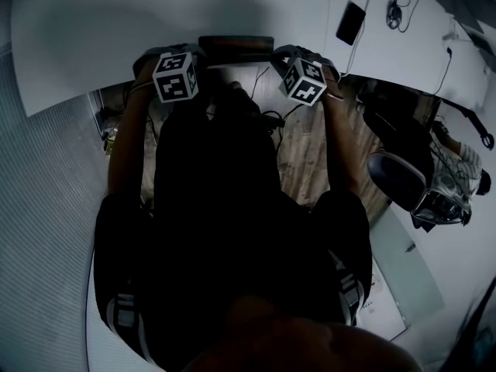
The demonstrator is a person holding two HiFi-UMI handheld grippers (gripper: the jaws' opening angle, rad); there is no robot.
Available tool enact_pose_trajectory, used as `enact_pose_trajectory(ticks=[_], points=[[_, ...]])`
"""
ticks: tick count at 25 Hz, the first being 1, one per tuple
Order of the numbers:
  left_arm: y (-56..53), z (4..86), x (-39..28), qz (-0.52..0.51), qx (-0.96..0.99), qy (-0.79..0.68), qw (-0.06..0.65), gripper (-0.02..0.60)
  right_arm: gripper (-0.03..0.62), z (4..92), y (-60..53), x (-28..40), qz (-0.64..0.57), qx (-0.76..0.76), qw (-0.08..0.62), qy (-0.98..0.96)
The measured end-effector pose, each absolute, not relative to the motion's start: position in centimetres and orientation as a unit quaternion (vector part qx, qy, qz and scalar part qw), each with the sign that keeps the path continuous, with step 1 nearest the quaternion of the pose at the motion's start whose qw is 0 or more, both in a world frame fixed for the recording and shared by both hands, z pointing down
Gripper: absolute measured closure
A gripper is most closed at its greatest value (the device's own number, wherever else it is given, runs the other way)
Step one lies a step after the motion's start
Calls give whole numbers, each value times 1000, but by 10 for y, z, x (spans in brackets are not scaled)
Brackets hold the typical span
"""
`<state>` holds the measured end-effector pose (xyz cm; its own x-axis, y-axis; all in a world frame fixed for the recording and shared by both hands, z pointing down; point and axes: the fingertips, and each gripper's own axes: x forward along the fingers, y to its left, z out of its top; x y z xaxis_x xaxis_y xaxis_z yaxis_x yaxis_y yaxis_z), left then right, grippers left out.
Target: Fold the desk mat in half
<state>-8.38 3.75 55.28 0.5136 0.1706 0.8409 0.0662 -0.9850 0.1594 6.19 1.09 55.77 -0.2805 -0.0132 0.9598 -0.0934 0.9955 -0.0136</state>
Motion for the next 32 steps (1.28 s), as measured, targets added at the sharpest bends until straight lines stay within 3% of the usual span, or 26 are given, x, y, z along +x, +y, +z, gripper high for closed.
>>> enact_pose_trajectory(ticks=[32], points=[[-30,599,-79,514,851,-4,104,569,583,601,-38,65,60,12,575,-816]])
